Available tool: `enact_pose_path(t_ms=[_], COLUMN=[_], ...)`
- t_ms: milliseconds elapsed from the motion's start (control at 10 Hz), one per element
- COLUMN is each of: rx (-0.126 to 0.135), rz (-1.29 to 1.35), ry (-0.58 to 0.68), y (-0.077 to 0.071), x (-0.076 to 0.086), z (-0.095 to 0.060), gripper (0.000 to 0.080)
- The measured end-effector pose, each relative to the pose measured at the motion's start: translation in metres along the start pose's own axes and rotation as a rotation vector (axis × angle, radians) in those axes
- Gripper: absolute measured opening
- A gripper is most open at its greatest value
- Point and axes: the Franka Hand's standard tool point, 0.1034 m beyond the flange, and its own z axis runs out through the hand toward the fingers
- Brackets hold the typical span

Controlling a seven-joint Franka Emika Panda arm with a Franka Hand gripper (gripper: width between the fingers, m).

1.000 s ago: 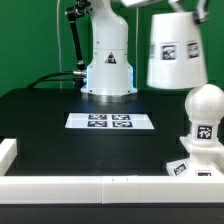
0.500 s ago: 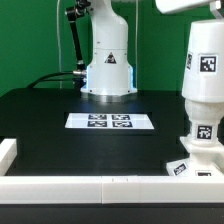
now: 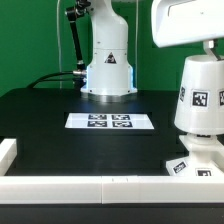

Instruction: Assemble lamp

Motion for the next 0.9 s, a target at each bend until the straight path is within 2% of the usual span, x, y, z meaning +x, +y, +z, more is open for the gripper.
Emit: enact_pose_path(t_ms=[200, 500, 700, 800, 900], rx=[-0.011, -0.012, -0.025, -0.025, -0.026], rz=[-0.018, -0.048, -0.045, -0.043, -0.043], ry=[-0.004, -0.006, -0.034, -0.035, -0.036], y=[0.0038, 0.0062, 0.0061, 0.0055, 0.006], x=[0.0001, 0.0044, 0.0031, 0.0028, 0.0024], z=[0.0097, 0.0086, 0.0057, 0.0053, 0.0057], gripper=[0.0045, 0.0045, 0.0336, 0.0519, 0.0519])
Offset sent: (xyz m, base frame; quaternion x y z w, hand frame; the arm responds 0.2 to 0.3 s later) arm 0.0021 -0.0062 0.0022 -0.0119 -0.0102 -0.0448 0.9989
